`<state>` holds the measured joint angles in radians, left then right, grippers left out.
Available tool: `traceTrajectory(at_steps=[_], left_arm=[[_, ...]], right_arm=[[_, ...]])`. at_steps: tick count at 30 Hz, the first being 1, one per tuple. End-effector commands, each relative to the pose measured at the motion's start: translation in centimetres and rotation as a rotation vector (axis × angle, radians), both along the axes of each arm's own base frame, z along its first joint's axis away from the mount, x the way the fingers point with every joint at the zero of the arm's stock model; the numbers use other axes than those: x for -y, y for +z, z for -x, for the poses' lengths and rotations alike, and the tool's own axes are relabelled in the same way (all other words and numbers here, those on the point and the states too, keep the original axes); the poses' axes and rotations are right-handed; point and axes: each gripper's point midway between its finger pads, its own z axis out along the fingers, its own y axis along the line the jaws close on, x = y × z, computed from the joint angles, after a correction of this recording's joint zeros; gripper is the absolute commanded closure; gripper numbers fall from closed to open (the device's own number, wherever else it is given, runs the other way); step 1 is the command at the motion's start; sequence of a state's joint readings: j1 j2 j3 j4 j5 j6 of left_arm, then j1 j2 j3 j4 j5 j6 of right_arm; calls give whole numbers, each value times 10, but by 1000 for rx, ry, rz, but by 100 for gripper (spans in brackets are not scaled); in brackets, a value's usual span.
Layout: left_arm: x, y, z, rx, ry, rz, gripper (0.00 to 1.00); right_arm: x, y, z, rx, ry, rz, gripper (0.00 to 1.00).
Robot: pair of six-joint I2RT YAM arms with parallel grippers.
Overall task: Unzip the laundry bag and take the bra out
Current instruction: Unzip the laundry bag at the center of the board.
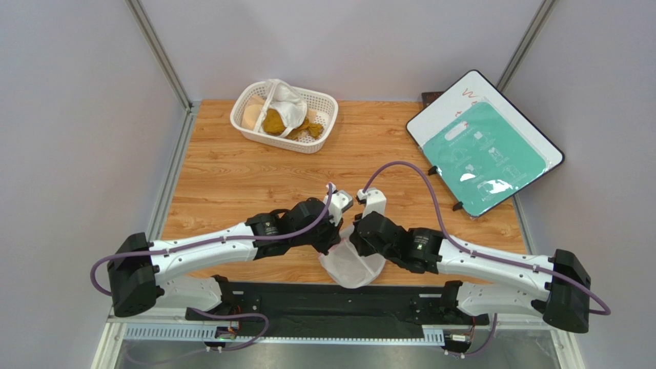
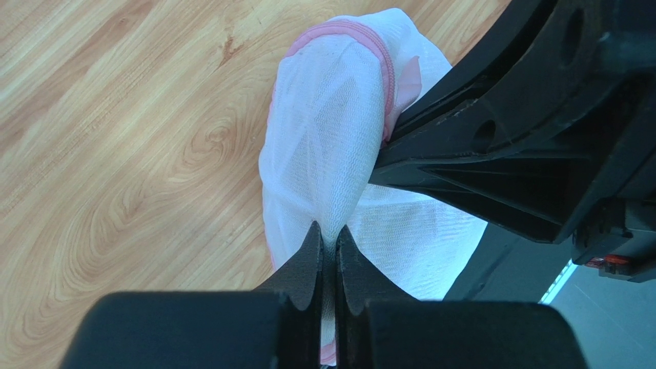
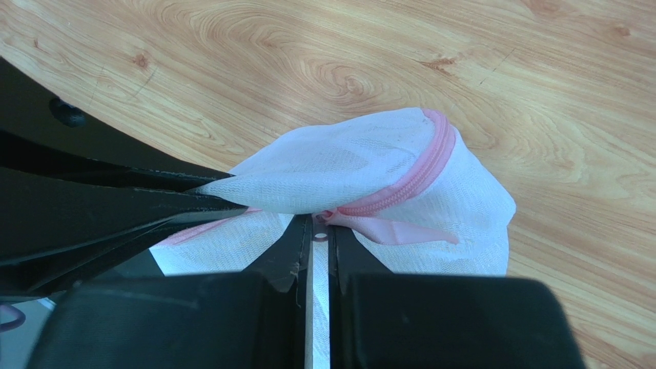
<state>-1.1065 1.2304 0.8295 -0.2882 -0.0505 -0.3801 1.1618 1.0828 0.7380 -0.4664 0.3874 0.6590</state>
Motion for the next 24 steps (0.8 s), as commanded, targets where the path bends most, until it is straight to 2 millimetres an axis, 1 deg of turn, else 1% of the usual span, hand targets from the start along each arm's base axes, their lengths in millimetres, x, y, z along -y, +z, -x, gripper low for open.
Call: traceTrajectory(at_steps=[1,6,8,9,13,17,24], left_arm=[[-1,10,-5,49,20,25,100],[-15,3,-12,84,60,-29,100],[-19,2,-12,93,65,-41,100],[-21,1,-12,93,68,-46,100],[-27,-1,-11,105,67,-50,100],[-35,-4,-11,117,71,-67,100],[-39,-2,-7,129,47,-56,100]], right_arm=[[-5,32,-6,43,-24,-70,98],[7,28,-1,23,-28,-59,99],[12,31,-1,20,-38,-79,100],[15,28,-1,15,-42,-78,100],[25,25,-2,11,-63,-93,100],[31,21,-2,0,-69,-101,100],[31,17,0,-9,-60,-108,100]])
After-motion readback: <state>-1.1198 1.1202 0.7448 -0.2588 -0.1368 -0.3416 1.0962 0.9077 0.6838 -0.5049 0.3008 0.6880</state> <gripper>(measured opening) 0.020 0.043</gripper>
